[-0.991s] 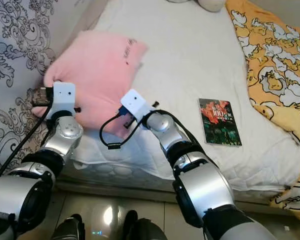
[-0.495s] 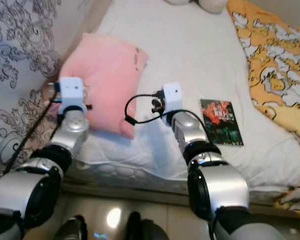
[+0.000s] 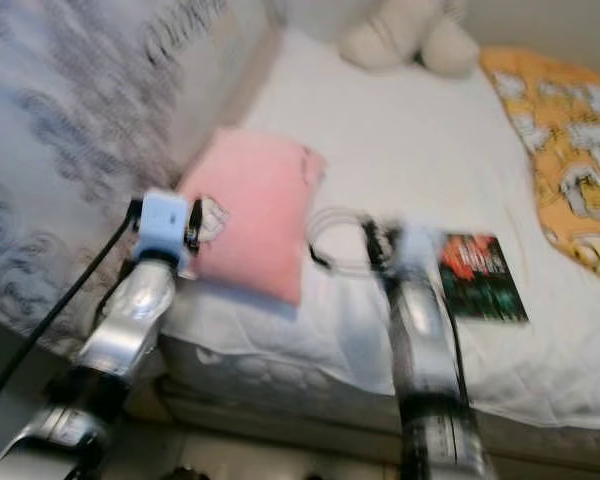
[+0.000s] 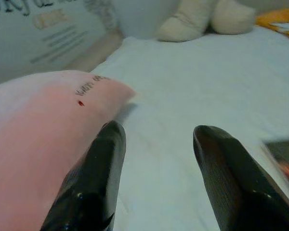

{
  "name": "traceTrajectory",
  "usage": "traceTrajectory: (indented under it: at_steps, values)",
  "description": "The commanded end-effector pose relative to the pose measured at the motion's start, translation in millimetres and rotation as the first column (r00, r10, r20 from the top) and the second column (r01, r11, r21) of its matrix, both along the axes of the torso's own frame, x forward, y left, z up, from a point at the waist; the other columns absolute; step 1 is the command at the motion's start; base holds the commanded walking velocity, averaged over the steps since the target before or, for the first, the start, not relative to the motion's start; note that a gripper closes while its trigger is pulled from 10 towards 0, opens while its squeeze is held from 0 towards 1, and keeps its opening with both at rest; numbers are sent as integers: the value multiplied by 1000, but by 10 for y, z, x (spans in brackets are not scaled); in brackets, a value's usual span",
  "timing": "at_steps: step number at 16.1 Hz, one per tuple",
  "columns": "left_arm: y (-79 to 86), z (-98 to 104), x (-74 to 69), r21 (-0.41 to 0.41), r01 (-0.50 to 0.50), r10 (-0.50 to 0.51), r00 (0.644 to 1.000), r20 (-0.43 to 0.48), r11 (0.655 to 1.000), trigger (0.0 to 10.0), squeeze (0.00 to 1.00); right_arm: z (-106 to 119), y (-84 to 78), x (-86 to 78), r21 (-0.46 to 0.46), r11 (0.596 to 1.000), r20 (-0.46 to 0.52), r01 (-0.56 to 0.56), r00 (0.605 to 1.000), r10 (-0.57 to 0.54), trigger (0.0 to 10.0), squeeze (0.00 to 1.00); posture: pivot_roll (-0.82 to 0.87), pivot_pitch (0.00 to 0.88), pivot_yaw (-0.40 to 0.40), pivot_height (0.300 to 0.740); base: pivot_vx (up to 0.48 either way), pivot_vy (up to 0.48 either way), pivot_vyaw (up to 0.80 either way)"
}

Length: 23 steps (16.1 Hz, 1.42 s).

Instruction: Clean up the room

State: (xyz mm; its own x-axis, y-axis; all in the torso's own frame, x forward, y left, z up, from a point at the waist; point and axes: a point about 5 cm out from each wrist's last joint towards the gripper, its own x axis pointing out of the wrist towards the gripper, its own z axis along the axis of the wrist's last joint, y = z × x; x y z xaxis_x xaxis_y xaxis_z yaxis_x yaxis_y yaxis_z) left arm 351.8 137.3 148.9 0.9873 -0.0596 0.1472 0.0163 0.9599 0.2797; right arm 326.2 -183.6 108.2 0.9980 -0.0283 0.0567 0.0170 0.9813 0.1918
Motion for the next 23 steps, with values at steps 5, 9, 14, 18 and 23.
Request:
traceTrajectory:
  at_steps: [5, 9, 14, 18, 23]
  values:
    - [107, -163, -237, -86, 115, -121, 991, -58, 990, 10000, 867, -313, -322, -768, -47, 980, -35, 192, 980, -194, 10000, 1000, 89, 0, -3, 740, 0, 0, 0]
    - [132, -489, -186, -267, 18, -68, 981, -180, 963, 10000, 0, -309, -196, -616, -155, 978, -75, 139, 986, -152, 10000, 0, 48, 0, 15, 740, 0, -240, 0]
    - [-125, -577, -205, -284, 122, -182, 963, -197, 951, 10000, 0, -288, -151, -520, -187, 978, -83, 90, 991, -107, 10000, 0, 42, 0, 6, 740, 0, -384, 0]
    - [-220, -463, -72, -268, 149, -199, 965, -170, 952, 10000, 0, -246, -75, -432, -202, 978, -83, 52, 994, -70, 10000, 1000, 43, 0, -4, 740, 0, -120, 0]
    - [-196, -503, -35, -295, 96, -155, 971, -183, 951, 10000, 0, -291, -18, -415, -228, 974, -100, 7, 994, -31, 10000, 1000, 35, 0, -3, 740, 0, -470, 0]
